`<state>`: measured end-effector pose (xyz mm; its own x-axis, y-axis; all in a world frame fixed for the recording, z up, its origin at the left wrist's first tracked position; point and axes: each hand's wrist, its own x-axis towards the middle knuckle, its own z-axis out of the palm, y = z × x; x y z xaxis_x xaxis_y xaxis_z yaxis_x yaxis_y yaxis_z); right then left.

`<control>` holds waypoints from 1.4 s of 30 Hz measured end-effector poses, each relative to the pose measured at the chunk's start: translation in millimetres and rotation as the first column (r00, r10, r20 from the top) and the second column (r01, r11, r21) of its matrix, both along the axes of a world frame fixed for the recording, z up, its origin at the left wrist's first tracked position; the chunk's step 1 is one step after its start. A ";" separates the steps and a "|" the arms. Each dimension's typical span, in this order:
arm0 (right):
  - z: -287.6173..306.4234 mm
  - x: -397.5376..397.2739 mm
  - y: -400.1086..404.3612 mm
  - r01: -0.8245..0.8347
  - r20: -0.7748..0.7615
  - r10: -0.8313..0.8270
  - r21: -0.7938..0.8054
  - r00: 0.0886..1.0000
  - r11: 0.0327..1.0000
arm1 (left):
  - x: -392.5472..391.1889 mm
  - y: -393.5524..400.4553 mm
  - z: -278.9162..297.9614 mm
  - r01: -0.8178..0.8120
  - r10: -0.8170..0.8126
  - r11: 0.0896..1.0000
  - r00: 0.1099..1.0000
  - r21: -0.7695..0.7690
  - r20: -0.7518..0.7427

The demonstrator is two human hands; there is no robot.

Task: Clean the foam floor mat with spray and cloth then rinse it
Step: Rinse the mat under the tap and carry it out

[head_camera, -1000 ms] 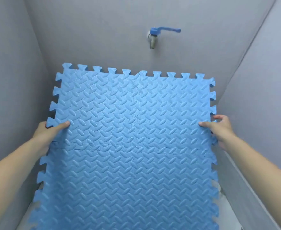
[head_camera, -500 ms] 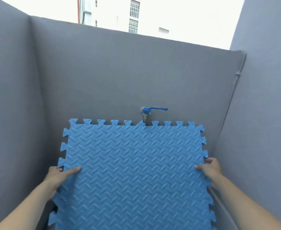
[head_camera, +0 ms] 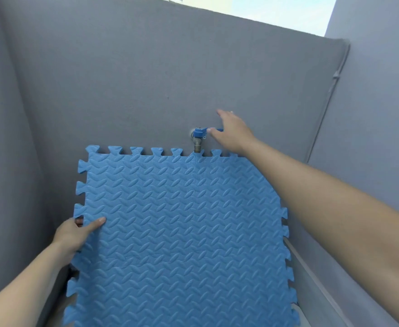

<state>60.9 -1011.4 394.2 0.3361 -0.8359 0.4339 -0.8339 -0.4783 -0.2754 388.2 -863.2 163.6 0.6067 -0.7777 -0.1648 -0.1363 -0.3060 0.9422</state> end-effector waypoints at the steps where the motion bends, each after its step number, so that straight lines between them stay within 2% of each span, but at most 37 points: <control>1: 3.1 10.1 -5.5 0.004 -0.101 -0.002 0.024 0.995 1.000 | -3.4 0.2 -1.1 -0.021 0.021 1.000 1.000 -0.006 0.002; 3: 0.7 22.5 -12.2 0.056 -0.250 -0.046 0.033 0.967 0.998 | -11.5 2.1 -1.2 -0.068 0.069 0.997 0.998 -0.032 0.009; 5: -7.7 28.9 -13.2 0.069 -0.295 -0.074 -0.026 0.953 0.997 | -17.0 6.2 -1.6 -0.085 0.085 0.995 0.996 -0.061 0.002; 7: -11.5 29.2 -12.6 0.071 -0.279 -0.095 -0.093 0.955 0.993 | -17.2 9.0 -0.8 -0.079 0.079 0.994 0.997 -0.074 -0.008; 12: -10.7 30.6 -9.8 0.116 -0.281 -0.136 -0.086 0.950 0.990 | -17.2 9.2 0.4 -0.079 0.076 0.992 0.997 -0.094 -0.035; 25: -17.7 36.3 -8.6 0.171 -0.282 -0.238 -0.242 0.929 0.955 | -30.3 12.7 6.7 -0.060 0.040 0.979 0.993 -0.192 -0.107; 29: -16.0 39.6 -5.7 0.197 -0.265 -0.259 -0.239 0.929 0.951 | -34.3 16.9 11.2 -0.024 -0.011 0.971 0.990 -0.236 -0.143; 31: -17.3 38.2 -2.7 0.180 -0.173 -0.214 -0.193 0.961 0.965 | -34.1 18.0 11.7 0.002 -0.041 0.970 0.987 -0.242 -0.157; 33: -26.4 30.4 4.6 0.104 0.067 -0.094 -0.165 0.993 0.981 | -34.4 18.4 9.7 0.038 -0.073 0.975 0.985 -0.220 -0.156; 35: -47.9 15.2 19.5 0.084 0.349 -0.004 -0.213 0.937 0.973 | -36.2 16.7 3.1 0.061 -0.099 0.974 0.981 -0.219 -0.168; 37: -86.9 -8.7 35.3 0.182 0.531 -0.039 -0.219 0.846 0.959 | -46.3 14.3 -1.1 0.058 -0.106 0.971 0.974 -0.231 -0.202; 39: -137.4 -40.1 44.1 0.287 0.601 -0.161 -0.119 0.783 0.951 | -64.0 7.9 -0.8 0.064 -0.118 0.973 0.964 -0.224 -0.237; 42: -199.9 -89.0 36.4 0.404 0.532 -0.380 0.078 0.756 0.912 | -85.9 -0.3 0.7 0.093 -0.154 0.974 0.941 -0.208 -0.300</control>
